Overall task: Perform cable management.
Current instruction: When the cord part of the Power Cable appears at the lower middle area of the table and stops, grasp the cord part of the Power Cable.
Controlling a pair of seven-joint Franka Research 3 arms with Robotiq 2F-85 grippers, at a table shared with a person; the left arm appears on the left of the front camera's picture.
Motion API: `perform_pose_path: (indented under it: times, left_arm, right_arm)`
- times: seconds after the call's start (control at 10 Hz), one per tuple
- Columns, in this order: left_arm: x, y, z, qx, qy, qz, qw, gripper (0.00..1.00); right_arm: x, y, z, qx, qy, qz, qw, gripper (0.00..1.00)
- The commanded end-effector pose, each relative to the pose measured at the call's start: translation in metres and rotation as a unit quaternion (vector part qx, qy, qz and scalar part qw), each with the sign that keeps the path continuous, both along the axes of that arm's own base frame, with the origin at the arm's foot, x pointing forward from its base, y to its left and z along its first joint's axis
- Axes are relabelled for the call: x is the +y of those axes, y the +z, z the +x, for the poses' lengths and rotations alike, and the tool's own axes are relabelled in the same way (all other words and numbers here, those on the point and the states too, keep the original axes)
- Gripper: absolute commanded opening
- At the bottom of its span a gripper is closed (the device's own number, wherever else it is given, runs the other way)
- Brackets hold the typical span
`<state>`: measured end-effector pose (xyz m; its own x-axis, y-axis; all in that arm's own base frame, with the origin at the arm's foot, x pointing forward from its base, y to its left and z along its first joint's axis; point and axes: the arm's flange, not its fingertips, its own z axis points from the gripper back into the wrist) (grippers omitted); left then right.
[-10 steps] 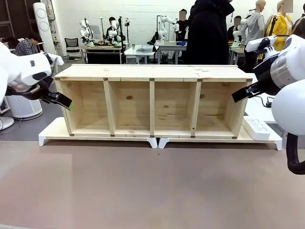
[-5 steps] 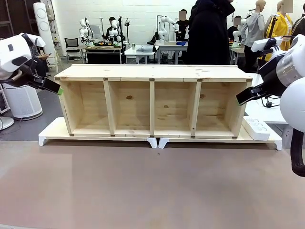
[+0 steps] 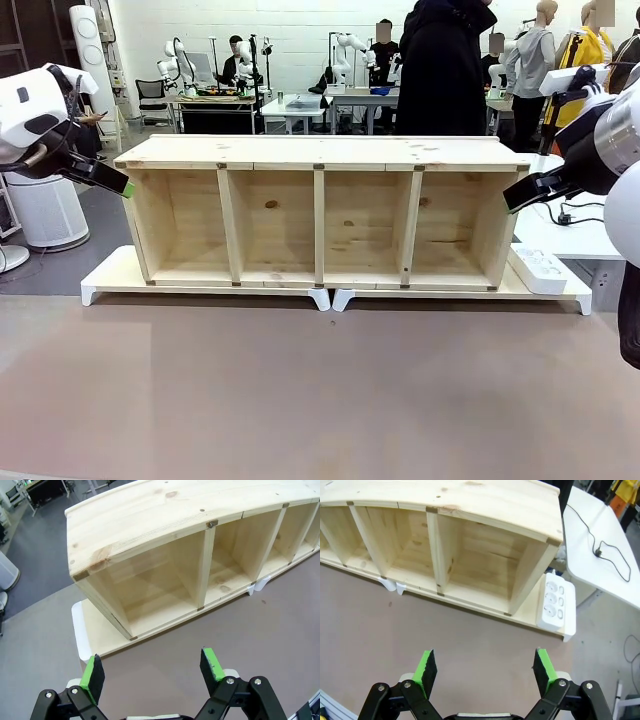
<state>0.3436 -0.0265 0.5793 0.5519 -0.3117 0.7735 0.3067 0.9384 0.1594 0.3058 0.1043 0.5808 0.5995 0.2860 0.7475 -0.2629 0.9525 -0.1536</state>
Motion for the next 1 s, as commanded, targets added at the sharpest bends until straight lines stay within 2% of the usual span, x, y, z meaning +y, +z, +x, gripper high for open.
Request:
perform_pose_path:
  times: [0.0,0.9]
  left_arm:
    - [0.0022,0.0016,0.0002,-0.006,0.002,-0.003,1.0,1.0]
    - [0.0022,0.0016,0.0002,-0.006,0.002,-0.003,1.0,1.0]
  right_arm:
    - [0.0008,-0.0037,0.0038,0.003,0.001,-0.001,1.0,1.0]
    - [0.0008,-0.0037,0.0038,0.003,0.001,-0.001,1.0,1.0]
